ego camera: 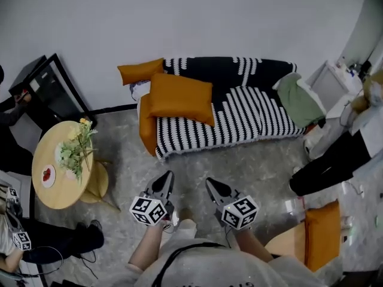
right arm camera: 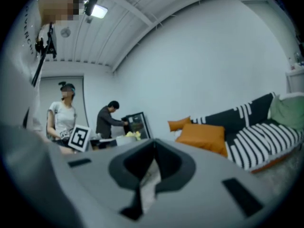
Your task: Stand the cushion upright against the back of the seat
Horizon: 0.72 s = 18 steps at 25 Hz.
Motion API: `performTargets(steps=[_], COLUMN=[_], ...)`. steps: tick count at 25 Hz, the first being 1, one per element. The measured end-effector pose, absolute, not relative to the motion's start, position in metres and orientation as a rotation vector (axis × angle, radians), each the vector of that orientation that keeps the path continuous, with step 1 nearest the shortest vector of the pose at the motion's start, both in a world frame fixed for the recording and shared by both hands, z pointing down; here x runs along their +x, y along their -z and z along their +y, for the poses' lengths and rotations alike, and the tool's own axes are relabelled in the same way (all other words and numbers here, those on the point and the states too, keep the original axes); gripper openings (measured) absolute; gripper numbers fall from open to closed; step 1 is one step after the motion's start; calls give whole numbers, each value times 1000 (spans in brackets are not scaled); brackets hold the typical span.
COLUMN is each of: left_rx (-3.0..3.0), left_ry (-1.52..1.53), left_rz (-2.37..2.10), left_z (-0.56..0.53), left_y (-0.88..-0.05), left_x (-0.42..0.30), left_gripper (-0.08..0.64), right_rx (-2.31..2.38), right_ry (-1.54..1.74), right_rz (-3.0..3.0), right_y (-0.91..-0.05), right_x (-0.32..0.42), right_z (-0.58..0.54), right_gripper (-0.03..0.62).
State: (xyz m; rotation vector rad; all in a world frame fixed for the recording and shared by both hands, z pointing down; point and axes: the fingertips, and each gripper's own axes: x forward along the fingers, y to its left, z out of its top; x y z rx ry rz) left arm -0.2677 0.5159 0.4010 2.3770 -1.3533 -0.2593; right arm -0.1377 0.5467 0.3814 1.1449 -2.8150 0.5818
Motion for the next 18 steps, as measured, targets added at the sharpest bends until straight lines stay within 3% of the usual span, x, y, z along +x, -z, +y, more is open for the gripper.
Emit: performTargets(steps=[18], left_rx=[2309], left_ry=[232], left_rz=[-1413], left_z=[361], left_y=[-433], left_x=[-334], left_gripper=[26], right_rx=[1114], right_ry=[-628], right_rz=[-2775], right_y=[-417], right_x=[-199], right_z=[380], right_gripper=[19])
